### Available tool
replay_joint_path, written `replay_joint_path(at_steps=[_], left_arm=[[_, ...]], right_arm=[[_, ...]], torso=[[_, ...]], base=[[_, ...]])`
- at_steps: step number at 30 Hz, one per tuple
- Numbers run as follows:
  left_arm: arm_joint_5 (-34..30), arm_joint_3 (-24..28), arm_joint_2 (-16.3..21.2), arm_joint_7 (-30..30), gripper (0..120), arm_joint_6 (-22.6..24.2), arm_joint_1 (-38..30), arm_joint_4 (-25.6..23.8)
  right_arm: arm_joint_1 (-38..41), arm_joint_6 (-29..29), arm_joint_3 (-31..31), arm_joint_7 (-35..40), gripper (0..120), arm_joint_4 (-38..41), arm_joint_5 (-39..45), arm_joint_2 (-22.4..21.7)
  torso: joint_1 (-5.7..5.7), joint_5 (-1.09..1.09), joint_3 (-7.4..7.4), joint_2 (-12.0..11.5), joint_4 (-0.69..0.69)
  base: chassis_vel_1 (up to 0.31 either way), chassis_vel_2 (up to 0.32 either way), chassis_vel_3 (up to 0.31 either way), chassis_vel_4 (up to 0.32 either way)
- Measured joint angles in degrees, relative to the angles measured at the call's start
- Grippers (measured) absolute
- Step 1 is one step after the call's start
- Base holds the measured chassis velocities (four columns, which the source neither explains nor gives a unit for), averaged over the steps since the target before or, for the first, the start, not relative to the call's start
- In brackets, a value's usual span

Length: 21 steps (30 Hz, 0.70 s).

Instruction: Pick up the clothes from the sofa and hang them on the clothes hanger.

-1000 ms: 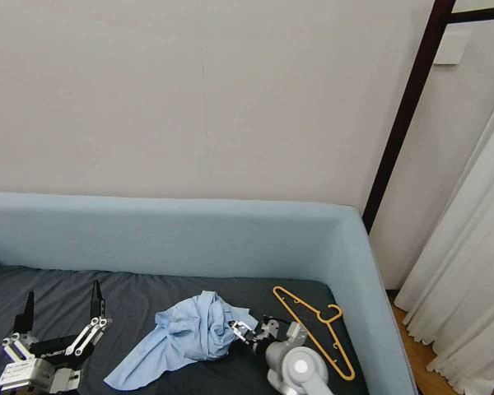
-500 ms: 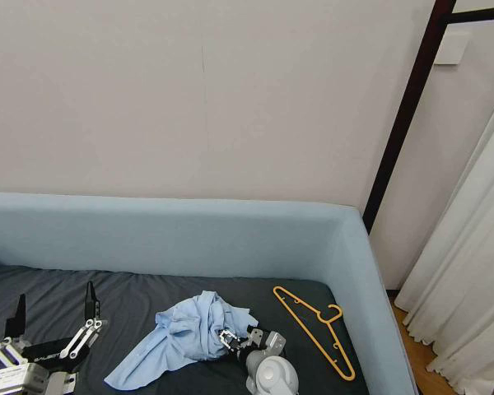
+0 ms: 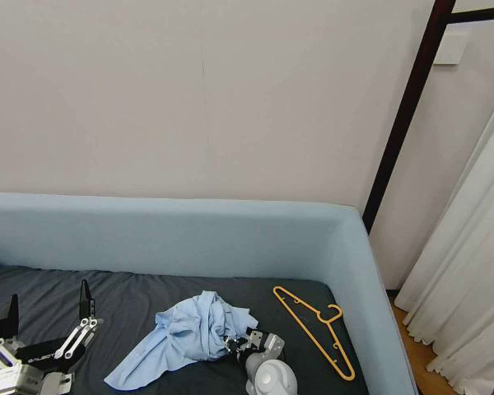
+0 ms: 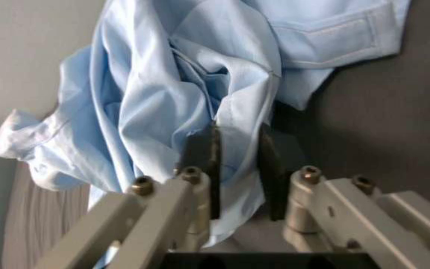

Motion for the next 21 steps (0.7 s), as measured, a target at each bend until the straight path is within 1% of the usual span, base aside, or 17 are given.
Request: replay_joint_path(at_steps=[1, 2, 5, 8, 10, 12, 13, 15, 18, 19, 20, 21], left_arm=[[0.06, 0.02, -0.12, -0.06, 100, 0.00, -0.01, 0.03], [0.06, 0.02, -0.12, -0.06, 100, 0.00, -0.01, 0.03], [0.27, 0.19, -0.31, -0.08, 100, -0.01, -0.12, 0.20], [0.39, 0.29, -0.36, -0.11, 100, -0.01, -0.20, 0.42], [0.41, 0.31, -0.36, -0.24, 100, -0.01, -0.29, 0.57], [0.39, 0.31, -0.22, -0.42, 100, 0.00, -0.40, 0.77], [0.39, 0.31, -0.22, -0.42, 100, 0.00, -0.40, 0.77], [0.30, 0.31, -0.05, -0.54, 100, 0.02, -0.58, 1.06], [0.22, 0.94, 0.03, -0.67, 100, 0.09, -1.07, 1.60], [0.22, 0.94, 0.03, -0.67, 100, 0.09, -1.07, 1.60], [0.22, 1.15, 0.02, -0.67, 100, 0.11, -1.18, 1.67], [0.25, 1.81, -0.07, -0.67, 100, 0.13, -1.43, 1.85]], right_arm=[[-0.08, 0.46, -0.07, -0.76, 12, 0.02, -0.24, -0.10], [-0.08, 0.46, -0.07, -0.76, 12, 0.02, -0.24, -0.10], [-0.24, 1.39, -0.34, -2.22, 0, 0.42, -0.72, -0.31], [-0.41, 2.15, -0.40, -2.66, 0, 1.13, -1.04, -0.51], [-0.76, 4.08, -0.72, -2.95, 0, 2.41, -1.74, -1.00], [-1.76, 7.48, -1.59, -3.97, 0, 6.23, -3.60, -2.79], [-1.76, 7.48, -1.59, -3.97, 0, 6.23, -3.60, -2.79], [-2.60, 10.47, -2.15, -5.76, 0, 9.84, -5.51, -5.01], [-3.55, 16.19, -2.29, -10.45, 0, 17.29, -7.72, -11.13], [-3.55, 16.19, -2.29, -10.45, 0, 17.29, -7.72, -11.13], [-3.57, 16.90, -2.22, -11.21, 0, 18.31, -7.82, -12.16], [-3.52, 18.99, -1.69, -13.74, 0, 21.19, -8.21, -15.46]], torso=[[0.00, 0.00, 0.00, 0.00, 0.00], [0.00, 0.00, 0.00, 0.00, 0.00], [0.00, 0.00, 0.00, 0.00, 0.00], [0.00, 0.00, 0.00, 0.00, 0.00], [0.00, 0.00, 0.00, 0.00, 0.00], [0.00, 0.00, 0.00, 0.00, 0.00], [0.00, 0.00, 0.00, 0.00, 0.00], [0.00, 0.01, 0.00, 0.00, 0.00], [0.00, 0.01, 0.00, 0.00, -0.01], [0.00, 0.01, 0.00, 0.00, -0.01], [0.00, 0.02, 0.00, 0.00, -0.01], [0.00, 0.01, 0.00, 0.00, -0.01]], base=[[0.000, 0.000, 0.000, 0.000], [0.000, 0.000, 0.000, 0.000], [0.000, 0.000, 0.000, 0.000], [0.000, 0.000, 0.000, 0.000], [0.000, 0.000, 0.000, 0.000], [0.000, 0.000, 0.000, 0.000], [0.000, 0.000, 0.000, 0.000], [0.000, 0.000, 0.000, 0.000], [0.000, 0.000, 0.000, 0.000], [0.000, 0.000, 0.000, 0.000], [0.000, 0.000, 0.000, 0.000], [0.000, 0.000, 0.000, 0.000]])
